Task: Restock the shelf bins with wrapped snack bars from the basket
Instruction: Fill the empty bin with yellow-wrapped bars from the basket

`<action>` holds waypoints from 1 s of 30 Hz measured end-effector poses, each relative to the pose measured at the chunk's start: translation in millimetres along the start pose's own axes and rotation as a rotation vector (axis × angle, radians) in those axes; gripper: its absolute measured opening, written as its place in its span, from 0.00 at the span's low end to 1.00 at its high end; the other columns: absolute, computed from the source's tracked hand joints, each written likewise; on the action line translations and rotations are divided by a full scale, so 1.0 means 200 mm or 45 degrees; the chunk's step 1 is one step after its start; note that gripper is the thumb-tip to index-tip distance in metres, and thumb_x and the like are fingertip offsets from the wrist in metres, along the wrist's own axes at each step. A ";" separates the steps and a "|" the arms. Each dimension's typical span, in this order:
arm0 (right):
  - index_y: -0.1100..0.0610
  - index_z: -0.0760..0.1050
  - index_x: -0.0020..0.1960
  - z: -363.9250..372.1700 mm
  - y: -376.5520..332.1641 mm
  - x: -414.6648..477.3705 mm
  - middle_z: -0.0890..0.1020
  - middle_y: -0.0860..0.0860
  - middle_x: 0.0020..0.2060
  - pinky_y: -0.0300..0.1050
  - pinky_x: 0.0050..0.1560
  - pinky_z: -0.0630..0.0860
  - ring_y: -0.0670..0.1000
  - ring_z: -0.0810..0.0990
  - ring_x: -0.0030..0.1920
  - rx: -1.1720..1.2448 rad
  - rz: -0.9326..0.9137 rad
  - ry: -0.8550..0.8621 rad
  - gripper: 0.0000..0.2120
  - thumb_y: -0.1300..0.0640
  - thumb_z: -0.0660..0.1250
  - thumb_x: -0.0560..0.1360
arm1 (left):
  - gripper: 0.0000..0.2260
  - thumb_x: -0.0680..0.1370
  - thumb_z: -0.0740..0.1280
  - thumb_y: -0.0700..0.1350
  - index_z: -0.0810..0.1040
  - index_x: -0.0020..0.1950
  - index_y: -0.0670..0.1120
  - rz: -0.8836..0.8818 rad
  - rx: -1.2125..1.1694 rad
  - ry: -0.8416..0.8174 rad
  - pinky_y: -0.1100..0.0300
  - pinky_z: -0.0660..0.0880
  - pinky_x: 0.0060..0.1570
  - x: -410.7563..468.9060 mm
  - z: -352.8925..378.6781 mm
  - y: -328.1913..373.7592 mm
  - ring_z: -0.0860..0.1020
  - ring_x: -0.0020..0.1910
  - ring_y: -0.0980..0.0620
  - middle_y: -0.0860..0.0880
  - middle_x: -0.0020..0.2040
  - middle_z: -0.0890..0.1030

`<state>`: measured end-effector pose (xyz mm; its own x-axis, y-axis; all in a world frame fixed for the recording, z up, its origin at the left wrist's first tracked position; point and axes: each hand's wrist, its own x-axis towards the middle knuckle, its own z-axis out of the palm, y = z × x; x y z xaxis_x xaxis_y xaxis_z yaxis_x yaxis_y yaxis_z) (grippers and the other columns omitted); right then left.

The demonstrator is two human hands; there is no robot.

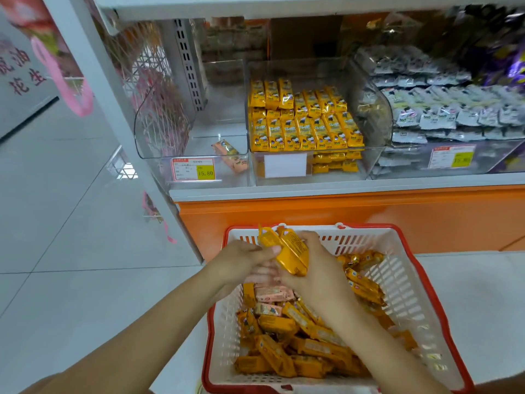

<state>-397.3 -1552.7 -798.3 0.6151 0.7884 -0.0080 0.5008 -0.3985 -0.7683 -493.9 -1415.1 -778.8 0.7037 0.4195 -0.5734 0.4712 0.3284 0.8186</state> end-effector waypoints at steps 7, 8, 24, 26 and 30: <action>0.37 0.67 0.68 -0.20 -0.07 0.00 0.76 0.36 0.60 0.42 0.62 0.73 0.36 0.73 0.61 0.331 -0.096 0.050 0.21 0.55 0.63 0.79 | 0.16 0.70 0.68 0.40 0.78 0.56 0.35 0.127 -0.456 -0.217 0.56 0.80 0.51 0.01 0.01 0.16 0.83 0.49 0.46 0.38 0.53 0.82; 0.35 0.68 0.67 -0.23 -0.07 0.00 0.76 0.35 0.61 0.41 0.62 0.72 0.36 0.73 0.62 0.367 -0.096 0.049 0.23 0.58 0.63 0.80 | 0.16 0.70 0.67 0.40 0.78 0.56 0.35 0.141 -0.484 -0.242 0.56 0.80 0.51 0.01 0.01 0.17 0.83 0.48 0.46 0.38 0.53 0.82; 0.43 0.78 0.59 -0.37 -0.02 0.02 0.81 0.40 0.56 0.48 0.61 0.76 0.40 0.78 0.59 0.461 -0.072 0.449 0.13 0.54 0.68 0.76 | 0.14 0.74 0.62 0.38 0.77 0.58 0.38 0.191 -0.582 -0.508 0.53 0.80 0.50 0.05 0.19 0.28 0.83 0.48 0.45 0.39 0.51 0.83; 0.38 0.75 0.61 -0.36 -0.04 0.02 0.78 0.37 0.61 0.44 0.64 0.74 0.37 0.74 0.63 0.456 -0.077 0.383 0.15 0.44 0.67 0.74 | 0.12 0.74 0.62 0.37 0.80 0.55 0.38 0.213 -0.605 -0.497 0.53 0.81 0.49 0.05 0.21 0.29 0.83 0.48 0.45 0.39 0.50 0.83; 0.40 0.71 0.66 -0.35 -0.06 0.02 0.75 0.36 0.62 0.30 0.61 0.70 0.35 0.73 0.62 0.299 -0.084 0.348 0.26 0.40 0.70 0.69 | 0.14 0.78 0.58 0.34 0.83 0.44 0.41 0.273 -0.558 -0.384 0.59 0.81 0.37 0.06 0.24 0.31 0.84 0.38 0.49 0.42 0.42 0.84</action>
<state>-358.2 -1577.6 -744.4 0.7420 0.6419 0.1932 0.4108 -0.2078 -0.8877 -432.0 -1430.2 -733.7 0.9101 0.2767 -0.3085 0.0820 0.6094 0.7886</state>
